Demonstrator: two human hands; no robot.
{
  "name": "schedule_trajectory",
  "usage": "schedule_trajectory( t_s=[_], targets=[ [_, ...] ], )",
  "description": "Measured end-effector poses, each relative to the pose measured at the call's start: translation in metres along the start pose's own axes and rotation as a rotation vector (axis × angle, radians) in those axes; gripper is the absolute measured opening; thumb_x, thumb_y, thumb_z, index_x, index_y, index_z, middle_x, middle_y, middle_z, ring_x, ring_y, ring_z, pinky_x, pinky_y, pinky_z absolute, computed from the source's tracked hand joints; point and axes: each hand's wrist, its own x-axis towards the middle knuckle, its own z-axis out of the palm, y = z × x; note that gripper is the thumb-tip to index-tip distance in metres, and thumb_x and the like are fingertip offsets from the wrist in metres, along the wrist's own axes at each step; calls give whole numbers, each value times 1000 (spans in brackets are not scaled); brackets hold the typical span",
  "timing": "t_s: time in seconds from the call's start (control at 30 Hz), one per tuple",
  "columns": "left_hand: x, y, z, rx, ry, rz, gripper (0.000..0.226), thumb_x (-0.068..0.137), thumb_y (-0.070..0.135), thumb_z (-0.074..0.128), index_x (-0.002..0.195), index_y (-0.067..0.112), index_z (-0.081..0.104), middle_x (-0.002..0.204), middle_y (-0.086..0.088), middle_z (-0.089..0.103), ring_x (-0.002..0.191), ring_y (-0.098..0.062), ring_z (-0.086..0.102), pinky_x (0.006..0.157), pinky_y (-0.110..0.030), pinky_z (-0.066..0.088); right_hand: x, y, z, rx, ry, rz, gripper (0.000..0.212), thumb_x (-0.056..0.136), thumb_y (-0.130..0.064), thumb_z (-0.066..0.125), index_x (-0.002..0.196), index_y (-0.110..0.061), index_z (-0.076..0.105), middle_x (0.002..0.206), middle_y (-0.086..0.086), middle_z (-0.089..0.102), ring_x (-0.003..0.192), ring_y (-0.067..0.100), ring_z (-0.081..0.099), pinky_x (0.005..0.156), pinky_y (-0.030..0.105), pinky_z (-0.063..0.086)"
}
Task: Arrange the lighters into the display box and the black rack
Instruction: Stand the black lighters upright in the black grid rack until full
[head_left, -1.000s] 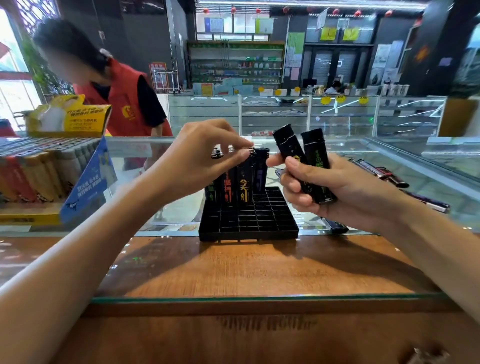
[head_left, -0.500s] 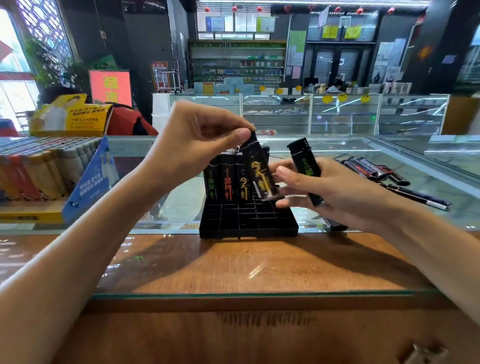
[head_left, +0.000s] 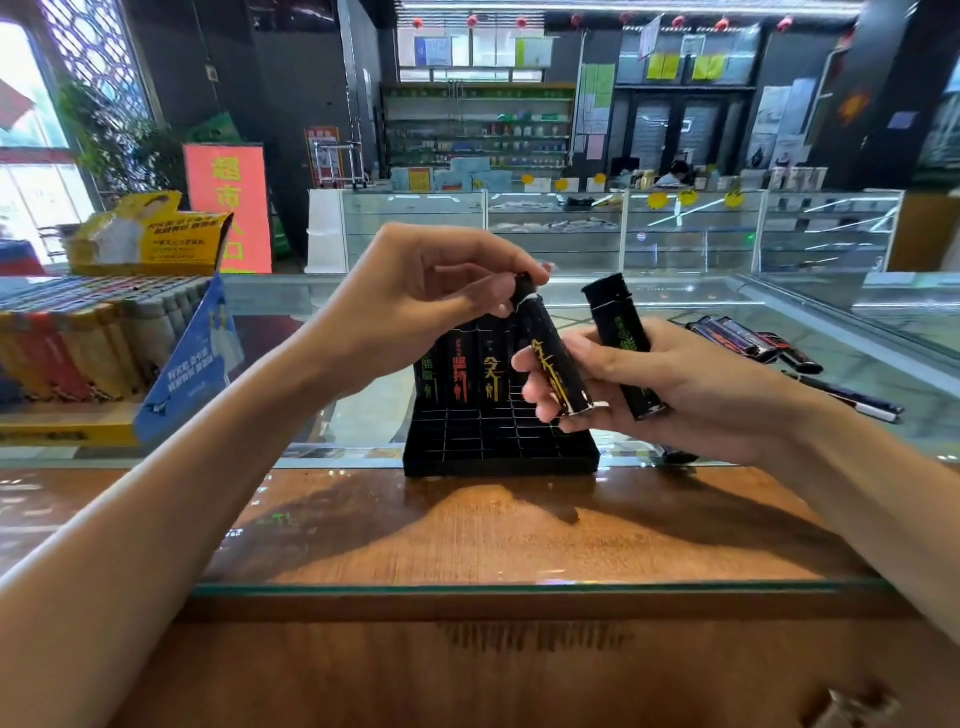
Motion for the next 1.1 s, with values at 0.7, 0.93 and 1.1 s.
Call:
schedule_trajectory(
  t_s=[0.7,0.93,1.1],
  targets=[
    [-4,-11,-12,237,61,-32,27,79,-3,70,101,13,70,91,-3,74,86,-21,70,82,-34,57,-2,-2,-7,-124,380,-138,22,86,-25,58,97,-8,64,73,2,62,68,13,58,63,21,49],
    [-5,-17,-13,399,71,-19,25,78,7,75,101,15,72,85,-1,73,74,-17,66,74,-39,56,-1,-3,-4,-198,356,-121,28,85,-31,61,81,-6,50,51,-4,33,45,10,26,41,16,23],
    [-5,-17,-9,454,117,-16,21,77,15,76,97,20,74,81,-1,71,71,-18,61,68,-29,50,-1,-6,-3,-27,253,-36,24,87,-35,57,82,-12,48,58,-2,29,46,9,26,45,19,21]
  ],
)
